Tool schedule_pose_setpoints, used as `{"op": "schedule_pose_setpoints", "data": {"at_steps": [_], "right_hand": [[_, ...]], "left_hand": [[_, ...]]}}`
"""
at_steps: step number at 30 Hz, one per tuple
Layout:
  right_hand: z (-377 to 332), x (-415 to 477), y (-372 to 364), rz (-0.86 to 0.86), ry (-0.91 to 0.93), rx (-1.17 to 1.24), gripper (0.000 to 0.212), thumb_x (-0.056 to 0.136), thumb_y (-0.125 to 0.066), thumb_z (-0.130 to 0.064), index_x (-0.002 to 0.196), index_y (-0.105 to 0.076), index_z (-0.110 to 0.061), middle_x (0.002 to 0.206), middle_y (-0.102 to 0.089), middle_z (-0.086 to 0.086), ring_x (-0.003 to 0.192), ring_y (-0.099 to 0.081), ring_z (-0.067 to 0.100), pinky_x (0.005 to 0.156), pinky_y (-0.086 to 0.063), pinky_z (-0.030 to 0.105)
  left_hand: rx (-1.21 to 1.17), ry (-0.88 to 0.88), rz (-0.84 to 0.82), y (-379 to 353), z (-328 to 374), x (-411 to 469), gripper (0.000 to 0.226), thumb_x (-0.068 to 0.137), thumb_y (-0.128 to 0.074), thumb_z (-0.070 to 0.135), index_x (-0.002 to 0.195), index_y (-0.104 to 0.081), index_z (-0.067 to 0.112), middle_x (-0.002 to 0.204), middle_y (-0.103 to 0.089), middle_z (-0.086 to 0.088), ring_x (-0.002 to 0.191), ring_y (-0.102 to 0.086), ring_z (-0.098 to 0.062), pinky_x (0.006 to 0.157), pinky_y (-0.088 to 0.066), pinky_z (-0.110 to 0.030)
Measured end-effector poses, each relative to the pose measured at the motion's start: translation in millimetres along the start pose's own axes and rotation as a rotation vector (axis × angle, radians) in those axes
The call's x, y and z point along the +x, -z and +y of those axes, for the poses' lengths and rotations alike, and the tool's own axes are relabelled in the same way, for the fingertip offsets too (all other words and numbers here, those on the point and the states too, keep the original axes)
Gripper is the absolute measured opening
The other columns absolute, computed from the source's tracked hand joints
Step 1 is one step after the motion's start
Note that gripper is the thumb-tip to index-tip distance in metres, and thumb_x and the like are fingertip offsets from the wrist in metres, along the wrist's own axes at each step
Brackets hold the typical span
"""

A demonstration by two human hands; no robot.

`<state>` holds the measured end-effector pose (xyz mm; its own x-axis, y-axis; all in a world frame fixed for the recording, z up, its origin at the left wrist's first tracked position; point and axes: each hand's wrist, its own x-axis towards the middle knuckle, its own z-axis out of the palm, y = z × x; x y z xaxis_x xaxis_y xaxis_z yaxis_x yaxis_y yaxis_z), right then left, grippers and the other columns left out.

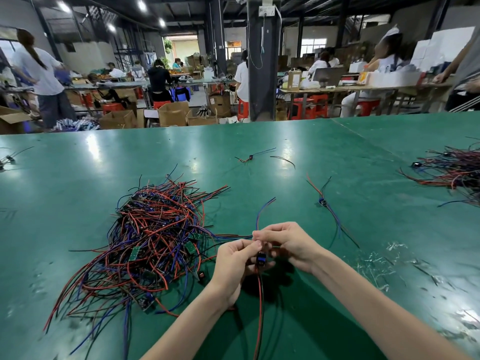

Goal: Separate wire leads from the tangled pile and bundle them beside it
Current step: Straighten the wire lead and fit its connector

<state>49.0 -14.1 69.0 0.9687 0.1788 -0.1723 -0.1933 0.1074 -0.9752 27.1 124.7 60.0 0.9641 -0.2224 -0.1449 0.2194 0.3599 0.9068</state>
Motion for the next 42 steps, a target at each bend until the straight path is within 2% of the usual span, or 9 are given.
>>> {"op": "schedule_pose_setpoints", "data": {"at_steps": [4,9,16,23,26,28,34,36,42], "right_hand": [[7.3,10.7,-1.6,0.186,0.096,0.04,0.025,0.076,-0.074,-0.002,0.053,-0.067,-0.01,0.045,-0.053,0.0,0.037,-0.037,0.007,0.039,-0.031,0.017],[12.7,21.0,11.1,0.406,0.167,-0.166,0.021,0.074,-0.079,-0.013,0.057,-0.068,-0.011,0.045,-0.048,0.002,0.04,-0.035,0.013,0.04,-0.028,0.019],[20.0,32.8,18.9,0.58,0.256,-0.315,0.02,0.075,-0.078,-0.013,0.06,-0.066,-0.017,0.042,-0.055,-0.007,0.036,-0.042,0.007,0.043,-0.037,0.016],[17.4,31.6,22.3,0.632,0.298,-0.265,0.018,0.074,-0.079,-0.013,0.061,-0.068,-0.018,0.049,-0.061,-0.008,0.036,-0.05,0.009,0.046,-0.042,0.015],[10.1,28.1,17.6,0.56,0.261,-0.078,0.012,0.083,-0.073,-0.017,0.073,-0.067,-0.012,0.063,-0.061,0.002,0.046,-0.051,0.014,0.052,-0.049,0.026],[3.9,19.0,9.0,0.461,0.176,0.039,0.021,0.088,-0.066,-0.024,0.08,-0.063,-0.005,0.071,-0.058,0.008,0.051,-0.049,0.015,0.052,-0.049,0.029],[1.2,-32.9,-24.9,0.028,-0.037,-0.042,0.032,0.083,-0.065,-0.036,0.075,-0.065,-0.006,0.065,-0.065,0.006,0.046,-0.053,0.012,0.044,-0.044,0.021],[1.2,-44.3,-32.2,-0.106,-0.054,-0.07,0.027,0.081,-0.066,-0.032,0.073,-0.066,-0.006,0.063,-0.066,0.004,0.048,-0.055,0.011,0.045,-0.045,0.021],[10.4,-45.9,-44.9,0.019,0.042,-0.044,0.013,0.084,-0.068,-0.007,0.072,-0.064,-0.005,0.054,-0.055,0.003,0.042,-0.048,0.008,0.04,-0.039,0.019]], "left_hand": [[0.093,-0.014,0.014,0.1,-2.8,1.2,0.02,0.087,-0.059,-0.003,0.067,-0.061,-0.003,0.061,-0.061,-0.014,0.05,-0.059,-0.016,0.054,-0.058,-0.033],[0.197,-0.003,-0.043,1.5,-7.4,-2.8,0.025,0.086,-0.062,-0.001,0.061,-0.06,0.002,0.058,-0.061,-0.011,0.047,-0.062,-0.02,0.065,-0.056,-0.048],[0.202,0.01,-0.1,2.4,-7.5,-3.5,0.027,0.086,-0.062,-0.004,0.059,-0.059,0.001,0.058,-0.06,-0.014,0.047,-0.059,-0.022,0.053,-0.057,-0.035],[0.167,-0.008,-0.107,-2.3,-2.3,-10.4,0.025,0.086,-0.059,-0.006,0.061,-0.057,-0.003,0.056,-0.058,-0.014,0.044,-0.055,-0.018,0.05,-0.055,-0.031],[0.114,-0.025,-0.086,-2.5,-2.2,-10.7,0.026,0.087,-0.059,-0.003,0.061,-0.058,-0.003,0.059,-0.057,-0.015,0.046,-0.056,-0.018,0.052,-0.056,-0.033],[0.085,-0.078,-0.022,-2.4,0.2,-9.6,0.022,0.087,-0.061,0.0,0.065,-0.06,-0.003,0.061,-0.059,-0.013,0.048,-0.059,-0.019,0.054,-0.058,-0.033],[0.074,-0.257,0.179,4.6,19.9,-7.1,0.017,0.088,-0.063,0.011,0.072,-0.064,0.007,0.063,-0.067,-0.001,0.053,-0.061,-0.009,0.049,-0.05,-0.023],[0.092,-0.273,0.228,8.2,22.6,-5.0,0.015,0.088,-0.064,0.013,0.074,-0.065,0.009,0.066,-0.069,0.002,0.061,-0.061,-0.009,0.059,-0.048,-0.028],[0.064,-0.233,0.212,13.7,22.8,-5.0,0.009,0.091,-0.06,0.016,0.084,-0.063,0.012,0.075,-0.072,0.001,0.072,-0.061,-0.008,0.068,-0.045,-0.027]]}}
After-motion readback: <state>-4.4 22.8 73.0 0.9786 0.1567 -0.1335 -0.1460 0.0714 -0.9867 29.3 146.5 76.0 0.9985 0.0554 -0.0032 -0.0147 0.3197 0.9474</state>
